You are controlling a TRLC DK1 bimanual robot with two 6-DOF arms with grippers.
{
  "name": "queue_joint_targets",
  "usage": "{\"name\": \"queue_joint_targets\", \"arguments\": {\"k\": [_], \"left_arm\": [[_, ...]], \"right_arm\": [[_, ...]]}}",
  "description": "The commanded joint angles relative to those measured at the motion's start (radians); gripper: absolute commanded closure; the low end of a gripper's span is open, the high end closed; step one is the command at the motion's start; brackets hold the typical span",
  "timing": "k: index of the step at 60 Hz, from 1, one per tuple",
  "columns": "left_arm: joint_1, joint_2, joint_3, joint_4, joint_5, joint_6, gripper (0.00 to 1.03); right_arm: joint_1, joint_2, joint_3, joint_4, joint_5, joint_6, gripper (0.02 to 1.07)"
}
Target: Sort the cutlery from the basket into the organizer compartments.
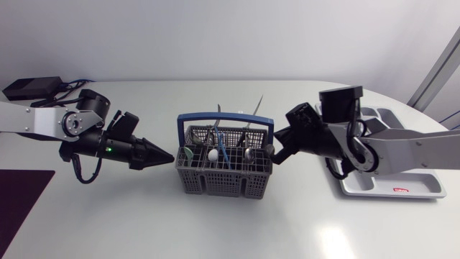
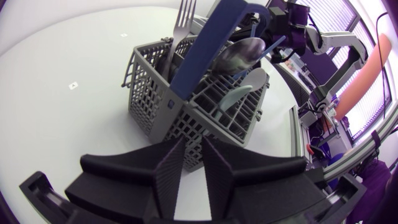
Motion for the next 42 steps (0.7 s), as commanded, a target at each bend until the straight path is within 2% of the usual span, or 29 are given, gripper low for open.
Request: {"name": "queue_joint_targets", "arguments": {"k": [1, 17, 30, 42], "left_arm": [[0.016, -0.034, -0.03, 0.0, 0.021, 0.023, 0.82], [-0.01, -0.057, -0.049, 0.0, 0.021, 0.02, 0.82], [-0.033, -0.05, -0.049, 0.001, 0.019, 0.017, 0.82], [-0.041, -0.044, -0.046, 0.003, 0.018, 0.017, 0.82]], "right_arm": [[-0.036, -0.089, -0.041, -0.03, -0.021, 0.013, 0.97], [0.025, -0.244, -0.141, -0.148, -0.018, 0.018, 0.97], [0.084, -0.222, -0.182, -0.132, -0.013, 0.044, 0.97], [0.137, -0.176, -0.154, -0.118, -0.002, 0.067, 0.97]]}}
